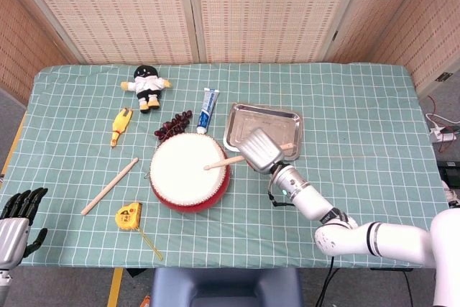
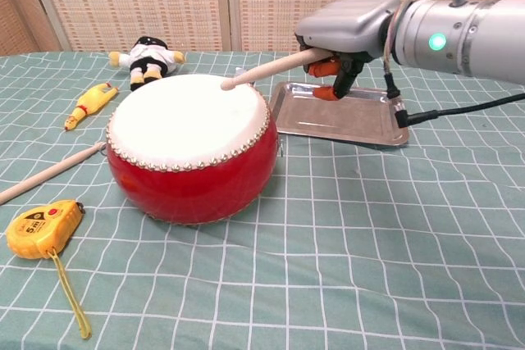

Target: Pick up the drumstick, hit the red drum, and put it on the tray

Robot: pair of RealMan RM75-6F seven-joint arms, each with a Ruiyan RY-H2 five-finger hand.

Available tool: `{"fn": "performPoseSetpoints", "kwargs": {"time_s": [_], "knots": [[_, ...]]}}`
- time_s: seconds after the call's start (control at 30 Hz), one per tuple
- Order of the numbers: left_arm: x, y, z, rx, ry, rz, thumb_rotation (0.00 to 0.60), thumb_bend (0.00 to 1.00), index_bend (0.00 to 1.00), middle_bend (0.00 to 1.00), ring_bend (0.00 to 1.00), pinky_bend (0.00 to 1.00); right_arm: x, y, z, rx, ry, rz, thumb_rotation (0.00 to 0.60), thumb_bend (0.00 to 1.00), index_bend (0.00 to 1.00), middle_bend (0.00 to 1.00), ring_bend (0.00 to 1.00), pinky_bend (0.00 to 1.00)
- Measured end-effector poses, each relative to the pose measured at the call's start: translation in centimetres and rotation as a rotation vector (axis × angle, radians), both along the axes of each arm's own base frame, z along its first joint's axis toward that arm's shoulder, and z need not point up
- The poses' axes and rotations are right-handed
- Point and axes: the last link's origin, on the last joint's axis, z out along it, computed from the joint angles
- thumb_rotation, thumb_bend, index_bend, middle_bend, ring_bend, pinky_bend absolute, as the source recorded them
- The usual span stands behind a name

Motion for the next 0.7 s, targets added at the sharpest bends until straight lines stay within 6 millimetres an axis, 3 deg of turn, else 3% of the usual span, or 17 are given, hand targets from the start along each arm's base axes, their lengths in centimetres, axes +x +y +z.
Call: {"fn": "performPoseSetpoints", "kwargs": {"time_s": [0.17, 0.4, 0.53, 0.7], "knots": [[0.0, 0.1, -0.1, -0.002, -0.004, -0.002, 0.600, 0.34, 0.06, 0.07, 0.04, 0.05, 1.2, 0.0, -1.2, -0.009, 0.088, 0.018, 0.600, 0.42, 1.00, 0.96, 1.00, 1.00], [-0.3, 0.0, -0.2, -0.004, -0.008, 0.004, 0.600, 0.34, 0.06, 0.07, 0.04, 0.05, 1.0, 0.0, -2.9, -0.035, 0.195, 0.022, 0.600, 0.42, 1.00, 0.96, 1.00, 1.00], [-0.4, -0.1, -0.2, -0.002, -0.008, 0.008, 0.600, 0.34, 0.06, 0.07, 0.04, 0.05, 1.3, 0.0, -2.8, -0.037, 0.146, 0.010, 0.600, 0.42, 1.00, 0.96, 1.00, 1.00], [-0.4, -0.2, -0.2, 0.000, -0.008, 0.007, 0.600, 0.34, 0.06, 0.07, 0.04, 0.05, 2.1, -0.1, -1.9, -0.018, -0.043, -0.052, 0.600, 0.42, 1.00, 0.96, 1.00, 1.00]]}}
